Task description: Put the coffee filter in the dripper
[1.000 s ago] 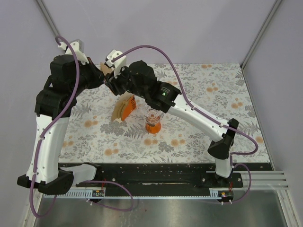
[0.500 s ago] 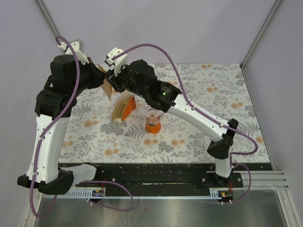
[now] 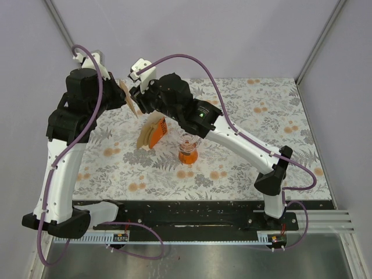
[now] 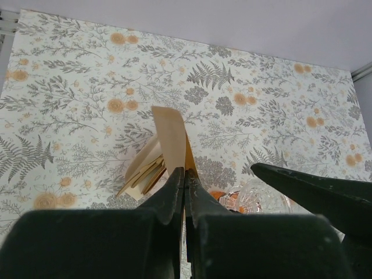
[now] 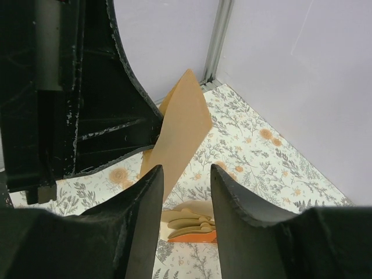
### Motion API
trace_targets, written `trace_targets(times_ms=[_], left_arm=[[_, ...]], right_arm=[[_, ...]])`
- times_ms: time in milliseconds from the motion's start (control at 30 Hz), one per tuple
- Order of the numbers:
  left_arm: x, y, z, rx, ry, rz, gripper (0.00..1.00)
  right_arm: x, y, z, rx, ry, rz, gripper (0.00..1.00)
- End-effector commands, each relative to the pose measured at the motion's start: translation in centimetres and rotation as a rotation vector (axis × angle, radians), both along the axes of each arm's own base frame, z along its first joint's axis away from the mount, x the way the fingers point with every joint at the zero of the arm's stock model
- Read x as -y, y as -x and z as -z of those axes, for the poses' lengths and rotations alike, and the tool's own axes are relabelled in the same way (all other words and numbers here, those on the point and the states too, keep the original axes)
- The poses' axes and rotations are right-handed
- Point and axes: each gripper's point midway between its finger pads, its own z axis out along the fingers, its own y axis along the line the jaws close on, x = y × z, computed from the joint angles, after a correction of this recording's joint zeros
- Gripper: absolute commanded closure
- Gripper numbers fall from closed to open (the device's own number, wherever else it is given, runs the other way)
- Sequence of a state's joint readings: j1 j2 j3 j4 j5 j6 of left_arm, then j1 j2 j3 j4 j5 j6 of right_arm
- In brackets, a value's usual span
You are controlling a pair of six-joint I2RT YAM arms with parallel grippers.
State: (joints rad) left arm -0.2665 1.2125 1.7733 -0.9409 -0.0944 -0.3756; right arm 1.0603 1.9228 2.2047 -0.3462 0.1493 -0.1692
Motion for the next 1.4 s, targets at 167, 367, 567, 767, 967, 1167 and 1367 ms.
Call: trace_targets(times_ms=[167,367,567,767,967,1167,1367], left_arm=[[-0.6,-0.2,-1.8,0.077,-0.004,-0.021,1.00],[-0.3,-0.1,-1.7,0.071,0.001,-0.007,1.00],[-0.3,0.1,-1.7,0.075,-0.003,-0.002,1.00],[-0.3,0.1,-1.7,0.073,-0.002,0.001,1.00],[-0.1,0.1,-1.5,0.067,0.001,0.009,1.00],[0.4,0.2,-1.5,0.063,0.013,0.034,1.00],[0.8,0.3,-1.3,0.056,0.023,0.054,1.00]], right_arm=[[-0.3,0.7,-1.3,0.000,-0.007,-0.044,0.46],[-1.2,0.8,-1.6,-0.007,-0.028,-0.071,0.47],[-1.3,-0.2,-0.7,-0.009,0.002,-0.026,0.51],[-1.1,-0.9,-0.1,0.005,0.027,0.011,0.57],[-1.2,-0.9,0.1,0.002,0.031,0.008,0.58],[-1.7,-0.8,0.1,-0.034,-0.004,-0.022,0.56],[-1.9,-1.6,-0.3,-0.088,-0.073,-0.043,0.54]])
